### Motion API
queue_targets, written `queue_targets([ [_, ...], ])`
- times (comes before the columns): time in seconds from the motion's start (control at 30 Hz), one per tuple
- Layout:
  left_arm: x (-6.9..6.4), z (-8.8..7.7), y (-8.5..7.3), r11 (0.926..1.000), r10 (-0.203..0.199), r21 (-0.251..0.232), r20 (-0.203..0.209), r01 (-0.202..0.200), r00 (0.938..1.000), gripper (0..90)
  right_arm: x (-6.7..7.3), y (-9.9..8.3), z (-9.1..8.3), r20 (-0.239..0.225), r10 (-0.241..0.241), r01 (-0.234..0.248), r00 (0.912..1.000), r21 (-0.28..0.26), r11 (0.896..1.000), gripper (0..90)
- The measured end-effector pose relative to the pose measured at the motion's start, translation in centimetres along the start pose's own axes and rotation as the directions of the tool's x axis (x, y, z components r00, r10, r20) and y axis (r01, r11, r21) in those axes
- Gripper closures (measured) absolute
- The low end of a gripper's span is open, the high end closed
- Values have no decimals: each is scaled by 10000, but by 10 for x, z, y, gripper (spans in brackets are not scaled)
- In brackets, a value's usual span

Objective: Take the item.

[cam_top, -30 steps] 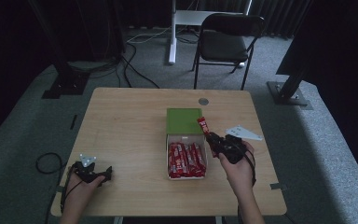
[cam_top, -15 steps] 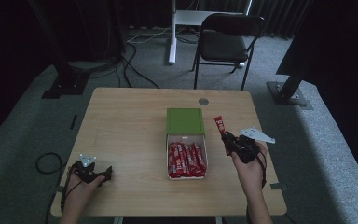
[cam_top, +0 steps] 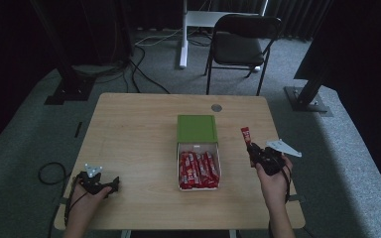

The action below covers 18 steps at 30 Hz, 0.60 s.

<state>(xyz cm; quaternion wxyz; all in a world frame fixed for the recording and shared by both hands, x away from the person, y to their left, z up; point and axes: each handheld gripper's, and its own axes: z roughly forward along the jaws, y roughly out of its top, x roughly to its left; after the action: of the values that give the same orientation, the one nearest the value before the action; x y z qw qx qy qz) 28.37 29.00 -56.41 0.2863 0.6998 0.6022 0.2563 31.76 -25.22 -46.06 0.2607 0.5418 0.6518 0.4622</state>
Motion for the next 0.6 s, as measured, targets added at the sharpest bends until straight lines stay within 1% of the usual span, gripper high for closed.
queue_targets([
  [0.03,0,0,0,10000,4,2,0,-4,10000,75,-3,-2,1,108,33,-33,9999,38,10000,795],
  [0.07,0,0,0,10000,2,2,1,-2,10000,75,-9,-5,2,198,180,-181,9996,34,9998,795],
  [0.2,0,0,0,10000,3,3,2,-3,10000,74,-21,-12,5,468,277,-280,9985,62,9996,795],
  [0.23,0,0,0,10000,6,1,-8,-6,10000,74,-23,-13,5,446,285,-287,9986,39,9996,795],
  [0.37,0,0,0,10000,5,4,0,-5,10000,75,-34,-20,8,758,435,-440,9962,50,9990,795],
  [0.4,0,0,0,10000,5,4,0,-5,10000,75,-34,-20,8,758,435,-440,9962,50,9990,795],
  [0.47,0,0,0,10000,1,-3,-6,-1,10000,75,-41,-24,9,992,446,-461,9941,137,9988,795],
  [0.5,0,0,0,10000,2,-2,-8,-2,10000,75,-43,-26,10,1022,466,-483,9937,139,9987,795],
  [0.53,0,0,0,10000,3,2,-2,-3,10000,75,-45,-27,10,1151,466,-492,9923,203,9986,795],
  [0.57,0,0,0,10000,2,-1,-4,-2,10000,75,-47,-29,11,1310,497,-540,9901,296,9981,795],
  [0.6,0,0,0,10000,2,1,-4,-2,10000,75,-49,-30,11,1373,593,-644,9888,330,9974,795],
])
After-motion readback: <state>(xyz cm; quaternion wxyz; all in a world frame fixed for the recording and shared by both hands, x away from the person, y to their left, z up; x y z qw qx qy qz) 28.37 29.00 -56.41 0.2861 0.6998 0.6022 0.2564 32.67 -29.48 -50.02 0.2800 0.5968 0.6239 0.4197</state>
